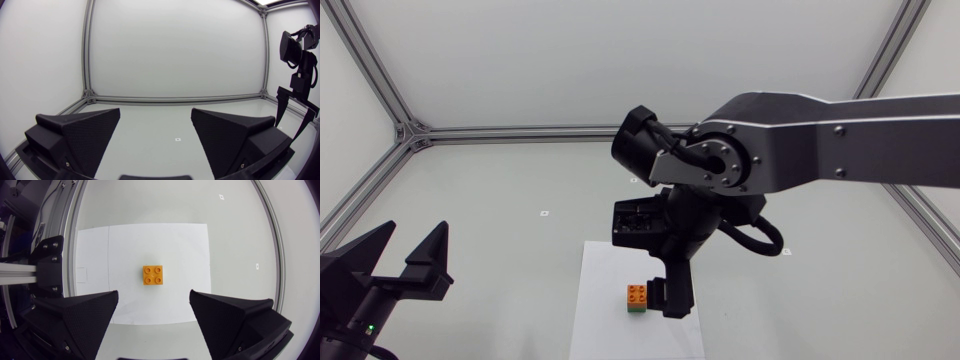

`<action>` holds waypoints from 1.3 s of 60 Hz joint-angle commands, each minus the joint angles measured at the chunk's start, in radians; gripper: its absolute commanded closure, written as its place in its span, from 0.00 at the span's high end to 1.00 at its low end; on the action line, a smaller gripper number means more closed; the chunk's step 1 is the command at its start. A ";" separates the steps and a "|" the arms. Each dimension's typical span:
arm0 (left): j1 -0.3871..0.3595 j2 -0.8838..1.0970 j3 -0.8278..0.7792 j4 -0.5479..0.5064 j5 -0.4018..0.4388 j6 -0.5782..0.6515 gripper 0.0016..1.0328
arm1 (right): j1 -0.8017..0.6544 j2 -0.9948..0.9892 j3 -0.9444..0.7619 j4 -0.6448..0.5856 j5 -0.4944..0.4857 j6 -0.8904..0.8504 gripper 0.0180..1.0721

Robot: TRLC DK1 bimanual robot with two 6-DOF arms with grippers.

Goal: Pick up the orange 2x2 brick with the right arm and stack it on top of the green 2x2 brick in the center

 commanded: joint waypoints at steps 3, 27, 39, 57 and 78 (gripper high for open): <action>0.004 -0.008 -0.041 -0.015 0.004 0.013 0.96 | -0.077 -0.117 -0.075 0.009 -0.013 0.011 0.96; 0.004 -0.008 -0.041 -0.014 0.004 0.013 0.96 | -0.379 -0.467 -0.298 0.077 -0.002 0.086 0.96; 0.004 -0.008 -0.041 -0.015 0.004 0.013 0.96 | -0.548 -0.608 -0.385 0.130 -0.014 0.101 0.96; 0.004 -0.008 -0.041 -0.015 0.004 0.013 0.96 | -0.683 -0.812 -0.535 0.204 -0.003 0.053 0.96; 0.004 -0.008 -0.041 -0.015 0.006 0.013 0.96 | -0.744 -1.065 -0.696 0.278 0.113 0.155 0.96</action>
